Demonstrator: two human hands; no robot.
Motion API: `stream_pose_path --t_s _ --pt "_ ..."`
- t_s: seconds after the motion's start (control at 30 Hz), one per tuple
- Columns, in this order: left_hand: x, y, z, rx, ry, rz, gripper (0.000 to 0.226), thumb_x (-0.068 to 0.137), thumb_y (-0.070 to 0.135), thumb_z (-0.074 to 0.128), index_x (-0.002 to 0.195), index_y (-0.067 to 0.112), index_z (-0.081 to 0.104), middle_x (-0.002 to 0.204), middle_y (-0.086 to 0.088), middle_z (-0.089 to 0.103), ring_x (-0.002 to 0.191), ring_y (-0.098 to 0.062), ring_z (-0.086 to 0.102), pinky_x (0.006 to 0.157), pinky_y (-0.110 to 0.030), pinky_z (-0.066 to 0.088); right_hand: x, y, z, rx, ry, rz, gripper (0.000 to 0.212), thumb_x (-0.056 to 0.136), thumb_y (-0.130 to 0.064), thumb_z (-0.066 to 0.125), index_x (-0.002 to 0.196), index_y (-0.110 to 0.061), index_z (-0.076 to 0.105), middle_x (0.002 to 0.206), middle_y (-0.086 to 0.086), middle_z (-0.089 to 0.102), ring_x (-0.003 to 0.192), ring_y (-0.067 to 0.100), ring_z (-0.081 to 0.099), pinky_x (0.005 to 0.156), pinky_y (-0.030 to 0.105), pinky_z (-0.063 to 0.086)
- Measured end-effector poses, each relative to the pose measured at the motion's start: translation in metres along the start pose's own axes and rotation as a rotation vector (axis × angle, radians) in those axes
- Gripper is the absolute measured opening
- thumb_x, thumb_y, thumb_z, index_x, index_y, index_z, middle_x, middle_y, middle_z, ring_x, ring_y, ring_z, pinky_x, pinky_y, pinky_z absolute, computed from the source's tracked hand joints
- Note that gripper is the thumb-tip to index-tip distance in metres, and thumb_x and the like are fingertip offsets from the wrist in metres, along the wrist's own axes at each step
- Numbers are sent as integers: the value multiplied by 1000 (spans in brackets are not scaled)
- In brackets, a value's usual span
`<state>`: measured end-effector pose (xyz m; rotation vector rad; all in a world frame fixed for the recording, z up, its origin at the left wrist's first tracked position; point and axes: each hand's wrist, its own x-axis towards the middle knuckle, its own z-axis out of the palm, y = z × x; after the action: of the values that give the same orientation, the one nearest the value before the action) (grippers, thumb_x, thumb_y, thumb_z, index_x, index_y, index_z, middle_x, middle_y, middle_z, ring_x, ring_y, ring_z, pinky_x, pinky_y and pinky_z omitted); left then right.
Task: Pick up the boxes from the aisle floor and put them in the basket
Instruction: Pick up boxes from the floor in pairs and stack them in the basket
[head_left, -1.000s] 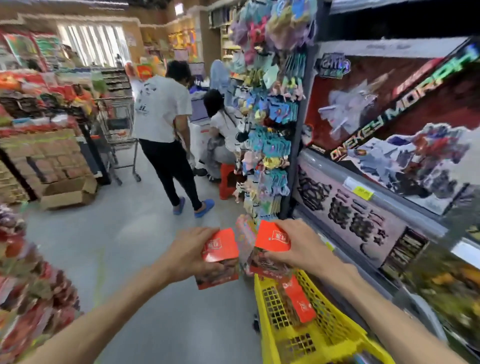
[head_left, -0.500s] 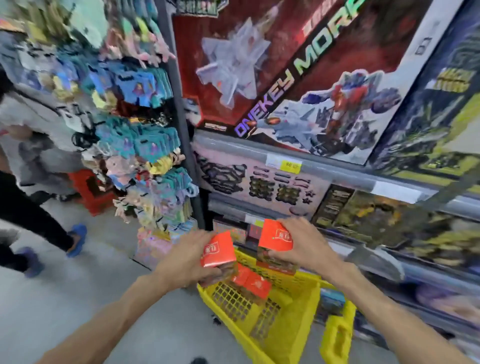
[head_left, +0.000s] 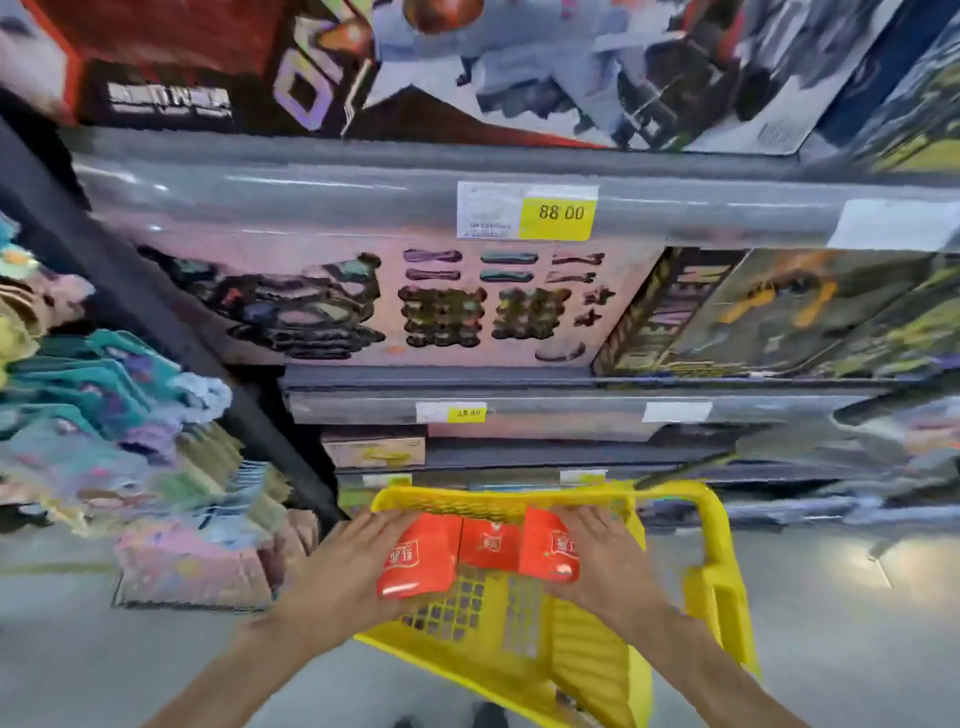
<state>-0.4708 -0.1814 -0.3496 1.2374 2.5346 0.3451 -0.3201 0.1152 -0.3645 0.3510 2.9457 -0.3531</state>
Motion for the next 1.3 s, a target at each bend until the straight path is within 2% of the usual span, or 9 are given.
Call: stream_pose_path --t_s 0.1,0.2,0.33,0.43,0.57,0.77,0.9,1.1,1.3 --pt "19 -20 39 20 -70 0 98 60 80 61 142 29 43 134 9 57 120 -18 55 92 -35 49 18 17 48 -69 -16 32 93 44 -76 70 116 -17 68 105 -1 70 97 23 67 83 36 55" --pt "31 -32 73 47 -101 10 99 57 81 53 140 28 42 127 6 61 112 -17 56 89 -33 51 32 32 87 -102 -55 82 99 35 -71 83 118 -18 67 106 -2 69 98 23 67 81 37 56" --pt "40 -44 117 63 -127 28 99 61 78 52 146 30 34 134 5 56 123 -24 54 102 -39 44 48 49 133 -76 -130 123 95 57 -53 86 137 -14 51 126 5 61 119 29 56 102 42 45" --pt "47 -43 135 72 -121 39 99 62 81 46 145 29 35 131 5 56 120 -26 55 103 -40 41 59 57 158 -49 -166 107 95 66 -46 84 144 -14 41 136 5 53 129 28 47 112 39 35" --pt "54 -40 144 57 -100 96 97 65 78 54 144 25 39 131 5 52 118 -21 47 99 -35 28 71 68 182 -8 -225 85 91 76 -43 77 148 -14 29 145 4 43 137 23 36 118 31 18" --pt "47 -42 142 18 -108 103 93 69 75 54 147 27 37 136 9 47 122 -17 44 104 -31 26 80 70 213 55 -234 106 81 67 -29 84 134 -9 44 130 9 52 124 30 47 107 36 34" --pt "37 -44 145 40 -143 103 101 67 68 69 150 28 30 140 11 42 124 -15 42 105 -32 28 82 69 217 46 -210 89 81 68 -32 85 134 -10 43 129 7 53 122 27 48 107 34 35" --pt "36 -32 149 34 -169 73 99 67 68 68 149 29 28 141 12 39 128 -15 39 104 -34 30 82 70 216 9 -249 91 92 71 -42 82 143 -13 33 139 5 46 131 25 41 114 34 30" --pt "35 -24 151 23 -147 129 94 71 68 63 148 30 26 141 12 39 128 -13 37 107 -34 32 76 75 223 -30 -287 106 108 77 -46 77 154 -12 9 160 7 19 149 25 12 122 39 14"
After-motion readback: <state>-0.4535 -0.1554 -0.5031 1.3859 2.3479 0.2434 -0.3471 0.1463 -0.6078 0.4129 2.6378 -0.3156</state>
